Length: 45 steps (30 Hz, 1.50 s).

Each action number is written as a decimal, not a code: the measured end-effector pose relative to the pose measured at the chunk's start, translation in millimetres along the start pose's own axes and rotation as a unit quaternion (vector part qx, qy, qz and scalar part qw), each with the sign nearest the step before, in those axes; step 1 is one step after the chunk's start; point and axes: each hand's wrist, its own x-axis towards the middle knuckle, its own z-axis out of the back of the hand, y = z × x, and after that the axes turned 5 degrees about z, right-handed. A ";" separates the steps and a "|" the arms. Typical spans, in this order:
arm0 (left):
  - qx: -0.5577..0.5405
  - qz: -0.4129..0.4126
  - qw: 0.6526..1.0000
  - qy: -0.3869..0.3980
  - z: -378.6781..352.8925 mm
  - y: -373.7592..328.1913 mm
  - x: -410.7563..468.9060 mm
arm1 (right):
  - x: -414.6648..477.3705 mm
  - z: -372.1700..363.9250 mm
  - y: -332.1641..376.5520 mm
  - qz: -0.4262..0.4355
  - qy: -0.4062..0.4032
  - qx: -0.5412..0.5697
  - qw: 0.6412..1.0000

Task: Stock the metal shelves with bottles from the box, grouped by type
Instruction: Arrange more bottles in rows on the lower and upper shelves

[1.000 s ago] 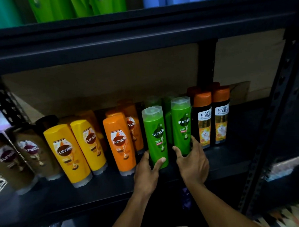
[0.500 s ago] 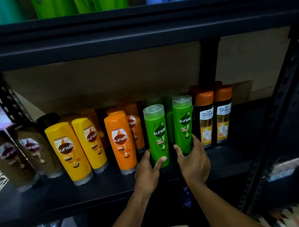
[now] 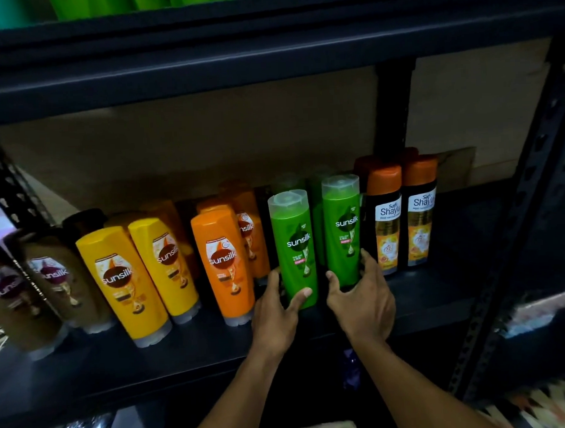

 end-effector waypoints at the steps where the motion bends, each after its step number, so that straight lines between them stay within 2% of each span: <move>1: 0.003 -0.001 1.000 0.007 -0.5 -1.8 2.6 | -0.1 0.3 -0.7 0.003 -0.003 0.006 1.000; 13: 0.028 -0.015 0.999 -0.009 -12.3 -4.0 24.2 | -0.6 -5.4 -8.8 0.021 -0.015 0.024 0.999; 21: 0.077 -0.036 0.996 0.006 -13.2 -8.2 19.7 | -1.8 -5.2 -6.6 0.025 -0.028 0.021 0.999; 45: 0.082 -0.062 0.994 -0.024 -14.7 -2.4 25.2 | -2.4 -7.4 -6.3 0.035 -0.039 0.018 0.998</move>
